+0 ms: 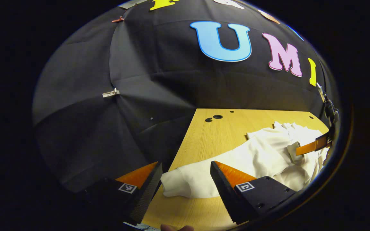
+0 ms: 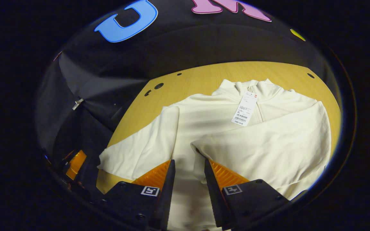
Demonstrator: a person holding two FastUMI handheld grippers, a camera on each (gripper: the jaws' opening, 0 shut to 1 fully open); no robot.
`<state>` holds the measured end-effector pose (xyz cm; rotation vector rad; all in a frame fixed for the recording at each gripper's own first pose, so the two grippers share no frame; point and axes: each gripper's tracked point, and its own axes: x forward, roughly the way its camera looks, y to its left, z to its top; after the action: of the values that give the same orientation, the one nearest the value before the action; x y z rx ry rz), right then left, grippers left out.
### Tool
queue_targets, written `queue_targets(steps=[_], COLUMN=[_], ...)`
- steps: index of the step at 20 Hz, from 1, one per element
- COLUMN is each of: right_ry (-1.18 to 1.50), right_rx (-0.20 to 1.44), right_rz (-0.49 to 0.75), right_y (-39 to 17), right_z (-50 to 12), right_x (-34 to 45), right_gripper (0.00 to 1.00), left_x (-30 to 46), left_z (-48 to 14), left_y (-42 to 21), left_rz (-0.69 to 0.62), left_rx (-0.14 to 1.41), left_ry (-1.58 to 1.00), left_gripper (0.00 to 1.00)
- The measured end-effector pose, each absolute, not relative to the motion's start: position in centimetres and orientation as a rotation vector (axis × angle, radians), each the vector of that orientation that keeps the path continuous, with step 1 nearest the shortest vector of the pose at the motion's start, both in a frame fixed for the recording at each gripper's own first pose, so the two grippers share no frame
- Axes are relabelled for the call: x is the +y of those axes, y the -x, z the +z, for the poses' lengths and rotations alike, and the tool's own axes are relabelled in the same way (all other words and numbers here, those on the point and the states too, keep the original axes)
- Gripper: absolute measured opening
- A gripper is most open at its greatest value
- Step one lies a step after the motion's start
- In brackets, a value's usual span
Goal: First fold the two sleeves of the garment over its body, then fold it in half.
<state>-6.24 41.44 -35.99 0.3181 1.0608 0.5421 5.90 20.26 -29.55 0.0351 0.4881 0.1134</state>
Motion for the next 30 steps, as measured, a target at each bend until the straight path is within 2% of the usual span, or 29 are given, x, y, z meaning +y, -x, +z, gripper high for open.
queue_targets(steps=[1, 2, 5, 11, 12, 16, 20, 21, 23, 26, 30], right_ry=[-0.343, -0.362, -0.375, -0.375, -0.37, -0.363, -0.37, -0.379, -0.385, -0.374, -0.365], right_rx=[1.066, 1.066, 1.05, 1.045, 1.046, 1.031, 1.022, 1.025, 1.028, 1.015, 0.996], right_rz=[0.555, 0.564, 0.566, 0.48, 0.468, 0.436, 0.406, 0.402, 0.395, 0.379, 0.375], right_y=[6.7, 7.0, 7.7, 8.7, 8.9, 9.3, 9.4, 9.4, 9.5, 9.2, 8.8], right_z=[-35.1, -34.2, -31.9, -30.3, -30.2, -29.9, -29.7, -29.7, -29.9, -30.1, -29.9], right_x=[41.7, 41.5, 39.9, 34.9, 34.2, 32.2, 30.7, 30.4, 29.7, 28.3, 25.4], right_gripper=[0.6, 0.61, 0.62, 0.62, 0.62, 0.62, 0.62, 0.62, 0.62, 0.62, 0.62], left_x=[20.6, 20.7, 20.9, 21.5, 21.7, 21.8, 21.5, 21.3, 20.8, 20.6, 20.4], left_z=[-30.2, -30.9, -32.7, -36.5, -37.2, -40.4, -40.6, -40.5, -40.6, -40.4, -40.0], left_y=[-5.8, -5.7, -5.5, -5.9, -6.0, -5.7, -6.0, -6.1, -6.3, -7.0, -7.2], left_rz=[0.116, 0.119, 0.127, 0.153, 0.155, 0.167, 0.152, 0.156, 0.117, 0.106, 0.108], left_rx=[0.499, 0.515, 0.554, 0.638, 0.66, 0.785, 0.792, 0.785, 0.784, 0.764, 0.797], left_ry=[-0.035, -0.03, 0.013, 0.037, 0.044, 0.052, 0.054, 0.058, 0.057, 0.007, -0.006], left_gripper=[0.96, 0.96, 0.96, 0.96, 0.99, 0.96, 0.99, 0.97, 0.87, 0.24, 0.13])
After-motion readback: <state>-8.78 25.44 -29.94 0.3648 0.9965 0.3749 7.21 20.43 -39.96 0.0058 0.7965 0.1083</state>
